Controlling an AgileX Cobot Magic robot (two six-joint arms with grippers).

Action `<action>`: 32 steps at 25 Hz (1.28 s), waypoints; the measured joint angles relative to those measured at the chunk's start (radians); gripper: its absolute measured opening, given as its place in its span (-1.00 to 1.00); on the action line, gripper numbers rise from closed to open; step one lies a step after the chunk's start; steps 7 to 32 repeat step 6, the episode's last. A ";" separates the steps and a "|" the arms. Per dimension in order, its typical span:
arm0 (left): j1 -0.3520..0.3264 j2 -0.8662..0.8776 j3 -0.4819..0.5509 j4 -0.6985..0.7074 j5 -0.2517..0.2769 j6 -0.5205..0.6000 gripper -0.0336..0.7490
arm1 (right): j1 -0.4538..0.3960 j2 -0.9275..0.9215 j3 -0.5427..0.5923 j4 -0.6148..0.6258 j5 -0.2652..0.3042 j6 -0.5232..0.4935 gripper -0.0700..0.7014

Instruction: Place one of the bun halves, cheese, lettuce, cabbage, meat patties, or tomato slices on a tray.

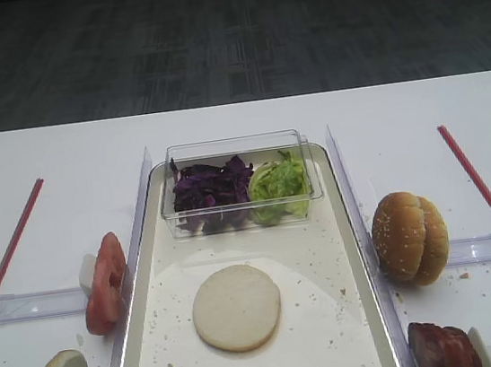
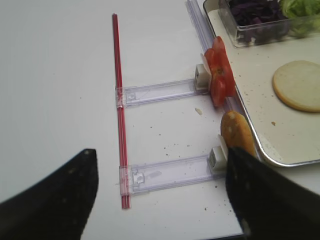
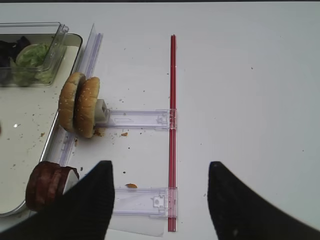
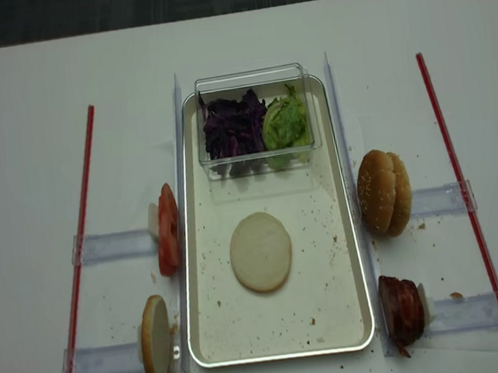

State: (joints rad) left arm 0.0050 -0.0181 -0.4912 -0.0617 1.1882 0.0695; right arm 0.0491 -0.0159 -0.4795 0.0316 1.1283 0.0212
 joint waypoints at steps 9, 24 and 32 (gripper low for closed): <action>0.000 0.000 0.000 0.000 0.000 0.000 0.34 | 0.000 0.000 0.000 0.000 0.000 0.000 0.34; 0.000 0.000 0.000 0.000 0.000 0.000 0.34 | 0.000 0.000 0.000 0.000 0.000 0.000 0.34; 0.000 0.000 0.000 0.000 0.000 0.000 0.34 | 0.000 0.000 0.000 0.000 0.000 0.000 0.34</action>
